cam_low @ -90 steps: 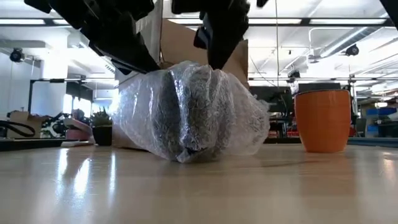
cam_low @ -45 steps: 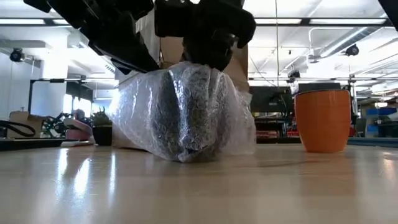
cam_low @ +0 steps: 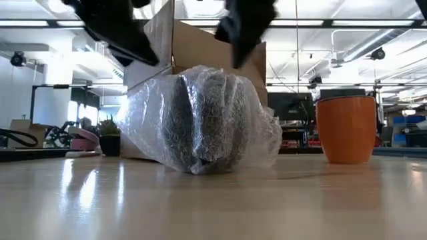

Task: Wrap mug
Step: Wrap the black mug with transparent bubble wrap

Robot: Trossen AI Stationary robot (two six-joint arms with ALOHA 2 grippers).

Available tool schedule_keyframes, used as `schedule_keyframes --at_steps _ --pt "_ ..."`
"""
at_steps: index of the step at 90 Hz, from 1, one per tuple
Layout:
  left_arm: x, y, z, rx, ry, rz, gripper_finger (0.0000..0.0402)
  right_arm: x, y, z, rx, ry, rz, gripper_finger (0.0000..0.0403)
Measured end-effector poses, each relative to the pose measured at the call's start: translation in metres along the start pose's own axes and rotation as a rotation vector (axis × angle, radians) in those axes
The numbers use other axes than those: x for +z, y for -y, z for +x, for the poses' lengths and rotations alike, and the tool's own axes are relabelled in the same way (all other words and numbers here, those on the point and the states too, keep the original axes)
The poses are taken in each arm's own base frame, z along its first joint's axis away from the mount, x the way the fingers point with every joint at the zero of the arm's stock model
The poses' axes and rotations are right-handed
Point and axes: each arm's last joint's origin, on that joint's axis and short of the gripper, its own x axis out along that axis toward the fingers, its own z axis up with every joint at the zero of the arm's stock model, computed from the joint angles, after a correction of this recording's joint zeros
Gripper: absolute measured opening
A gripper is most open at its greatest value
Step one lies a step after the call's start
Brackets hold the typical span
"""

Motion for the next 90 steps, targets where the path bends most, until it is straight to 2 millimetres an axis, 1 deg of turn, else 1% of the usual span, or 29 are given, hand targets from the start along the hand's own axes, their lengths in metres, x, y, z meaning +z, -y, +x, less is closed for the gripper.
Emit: schedule_keyframes --at_steps 6,11,18,24,30,37,44,49,56,61,72,84,90 --pt "-0.005 -0.001 -0.007 -0.002 -0.036 -0.021 0.0020 -0.007 0.000 0.000 -0.001 0.019 0.028 0.0002" --pt "-0.013 -0.004 -0.006 0.010 -0.075 -0.022 0.0020 -0.012 0.000 0.002 0.000 0.031 0.052 0.0002" --pt "-0.023 -0.006 0.000 0.021 -0.100 -0.013 0.0020 -0.018 0.000 0.012 -0.001 0.044 0.071 0.0002" --pt "-0.026 -0.007 0.008 0.012 -0.066 -0.011 0.0020 -0.022 -0.003 0.026 -0.001 0.043 0.072 0.0002" --pt "-0.028 -0.007 0.016 0.001 -0.032 0.009 0.0020 -0.025 -0.006 0.035 -0.001 0.043 0.069 0.0002" --pt "-0.026 -0.004 0.022 -0.008 0.016 0.027 0.0020 -0.024 -0.007 0.041 0.006 0.087 0.077 0.0002" --pt "-0.019 -0.002 0.022 -0.032 0.088 0.042 0.0020 -0.023 -0.008 0.045 0.008 0.107 0.079 0.0002" --pt "-0.015 0.000 0.022 -0.045 0.127 0.044 0.0020 -0.019 -0.008 0.045 0.009 0.143 0.077 0.0002" --pt "-0.013 0.001 0.022 -0.051 0.147 0.050 0.0020 -0.009 -0.008 0.043 0.013 0.242 0.077 0.0002" --pt "-0.012 0.001 0.022 -0.052 0.152 0.052 0.0020 -0.007 -0.008 0.043 0.014 0.265 0.072 0.0002" --pt "-0.014 0.000 0.021 -0.049 0.121 0.047 0.0020 -0.006 -0.008 0.045 0.013 0.268 0.066 0.0002" --pt "-0.011 -0.002 0.009 -0.019 0.018 0.022 0.0020 -0.008 -0.008 0.045 0.011 0.248 0.077 0.0002" --pt "-0.015 -0.004 0.004 0.009 -0.055 0.015 0.0020 -0.009 -0.008 0.045 0.011 0.247 0.077 0.0002"
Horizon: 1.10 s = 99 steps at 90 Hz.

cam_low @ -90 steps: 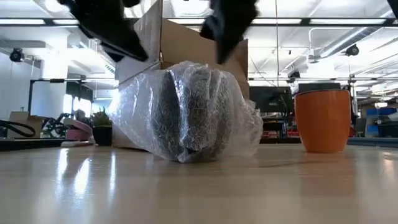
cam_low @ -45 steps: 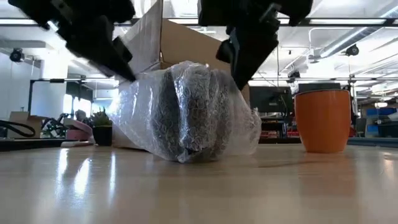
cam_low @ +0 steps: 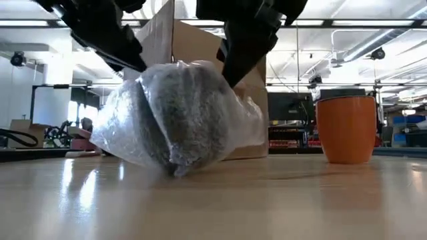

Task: Wrap mug
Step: Wrap the black mug with transparent bubble wrap

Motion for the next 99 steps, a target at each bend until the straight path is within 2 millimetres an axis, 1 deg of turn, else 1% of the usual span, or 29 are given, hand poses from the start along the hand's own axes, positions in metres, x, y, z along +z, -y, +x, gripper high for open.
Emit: schedule_keyframes --at_steps 5,13,19,25,34,49,63,79,87,99 --pt "-0.005 -0.002 -0.001 0.021 -0.053 -0.007 0.0020 0.000 0.000 0.000 0.000 0.000 0.000 0.0002" --pt "-0.013 -0.002 0.002 0.021 -0.080 0.016 0.0020 0.000 0.001 0.000 -0.001 -0.002 0.001 0.0002" --pt "-0.020 0.001 0.008 0.011 -0.097 0.052 0.0020 0.000 0.001 0.000 -0.001 -0.001 0.000 0.0002" --pt "-0.024 0.003 0.014 -0.007 -0.088 0.062 0.0020 0.000 0.001 0.000 0.000 0.003 -0.009 0.0002" --pt "-0.017 0.006 0.020 -0.030 -0.005 0.081 0.0020 0.001 0.001 0.000 0.000 0.009 -0.008 0.0002" --pt "-0.005 0.012 0.020 -0.082 0.121 0.103 0.0020 -0.004 0.001 0.005 -0.001 0.003 0.005 0.0002" --pt "-0.004 0.013 0.022 -0.081 0.135 0.099 0.0020 -0.009 0.002 0.012 -0.002 0.012 0.037 0.0002" --pt "-0.004 0.013 0.023 -0.085 0.135 0.099 0.0020 -0.008 0.002 0.013 -0.002 0.021 0.038 0.0002" --pt "-0.004 0.012 0.023 -0.072 0.134 0.097 0.0020 -0.006 0.002 0.003 -0.008 -0.017 0.031 0.0002" --pt "-0.006 0.011 0.024 -0.061 0.119 0.098 0.0020 0.001 0.002 -0.031 -0.035 -0.070 0.008 0.0002"
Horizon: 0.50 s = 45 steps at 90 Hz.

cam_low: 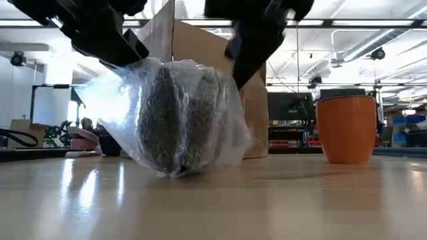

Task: Wrap mug
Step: Wrap the black mug with transparent bubble wrap

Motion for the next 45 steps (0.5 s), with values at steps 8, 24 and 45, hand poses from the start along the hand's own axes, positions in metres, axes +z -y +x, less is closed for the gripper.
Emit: schedule_keyframes --at_steps 8,24,45 --pt "0.000 0.000 0.000 0.000 -0.005 -0.001 0.0020 0.007 0.000 -0.010 -0.001 0.034 -0.004 0.0002" --pt "-0.001 0.000 0.000 -0.006 -0.008 -0.006 0.0020 0.040 -0.009 0.001 0.063 0.370 -0.067 0.0002" --pt "-0.003 0.000 0.000 -0.005 -0.024 -0.012 0.0020 0.042 -0.010 0.060 0.056 0.316 -0.084 0.0002"
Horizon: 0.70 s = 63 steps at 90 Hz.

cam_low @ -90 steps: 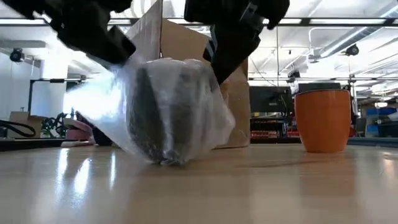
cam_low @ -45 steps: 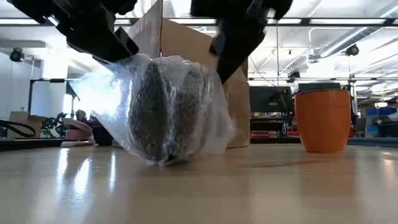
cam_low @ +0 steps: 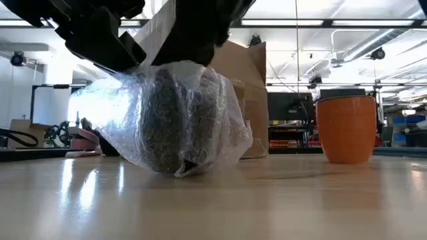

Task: Wrap mug
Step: Wrap the black mug with transparent bubble wrap

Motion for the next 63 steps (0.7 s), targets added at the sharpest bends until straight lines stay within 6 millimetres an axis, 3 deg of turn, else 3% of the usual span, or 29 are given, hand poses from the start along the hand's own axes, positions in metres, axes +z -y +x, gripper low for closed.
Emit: schedule_keyframes --at_steps 16,45,63 --pt "0.001 0.000 -0.001 -0.002 0.009 -0.005 0.0020 -0.014 0.008 0.022 -0.011 -0.076 0.015 0.0002" --pt "0.015 0.000 -0.016 -0.021 0.079 -0.039 0.0020 -0.020 0.012 0.027 -0.011 -0.126 0.005 0.0002" --pt "0.019 -0.003 -0.012 0.022 0.123 0.005 0.0020 -0.015 0.013 0.023 -0.016 -0.126 0.020 0.0002"
